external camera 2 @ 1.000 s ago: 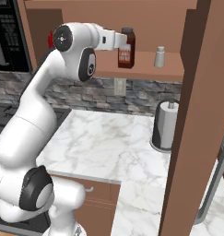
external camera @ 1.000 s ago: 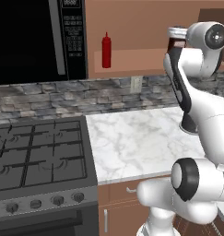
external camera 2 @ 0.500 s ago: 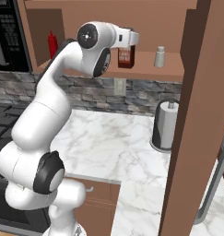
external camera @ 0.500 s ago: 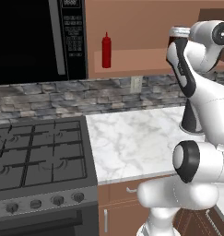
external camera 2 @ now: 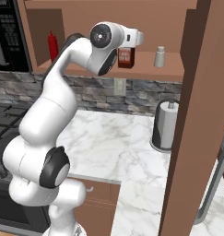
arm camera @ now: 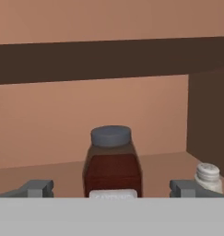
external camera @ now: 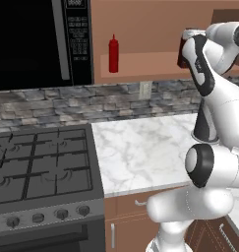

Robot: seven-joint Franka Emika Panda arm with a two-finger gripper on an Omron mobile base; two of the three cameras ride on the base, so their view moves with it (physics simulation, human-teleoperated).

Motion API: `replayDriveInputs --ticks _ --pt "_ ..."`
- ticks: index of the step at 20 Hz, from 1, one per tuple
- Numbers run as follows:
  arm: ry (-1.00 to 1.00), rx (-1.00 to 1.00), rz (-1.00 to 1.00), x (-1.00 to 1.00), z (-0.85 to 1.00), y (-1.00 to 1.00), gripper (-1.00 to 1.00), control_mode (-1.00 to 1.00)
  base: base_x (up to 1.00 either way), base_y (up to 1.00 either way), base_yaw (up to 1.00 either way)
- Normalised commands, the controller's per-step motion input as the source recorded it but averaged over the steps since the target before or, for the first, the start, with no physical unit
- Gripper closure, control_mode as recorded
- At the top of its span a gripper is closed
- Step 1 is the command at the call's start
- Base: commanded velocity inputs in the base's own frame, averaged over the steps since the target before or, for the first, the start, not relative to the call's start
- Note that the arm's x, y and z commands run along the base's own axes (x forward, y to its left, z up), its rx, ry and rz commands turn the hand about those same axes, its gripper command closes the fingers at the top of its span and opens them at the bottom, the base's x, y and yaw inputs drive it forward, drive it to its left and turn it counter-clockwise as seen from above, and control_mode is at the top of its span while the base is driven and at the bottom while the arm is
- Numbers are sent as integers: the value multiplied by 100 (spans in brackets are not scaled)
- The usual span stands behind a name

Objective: Collect the paprika, ketchup, and shaker from the cabinet and place them next to the stove.

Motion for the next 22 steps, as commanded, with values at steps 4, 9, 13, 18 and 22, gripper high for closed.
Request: replayDriveInputs --ticks 4,9,13,18,22 --pt "0 0 0 18 -7 0 -100 -100 0 0 0" --pt "1 0 0 20 -4 6 -100 -100 0 0 0" --pt "0 0 0 18 0 0 -100 -100 0 0 0" --pt "0 -2 0 15 -1 -1 -100 -100 0 0 0" --pt "0 -3 0 10 -5 -4 -100 -100 0 0 0"
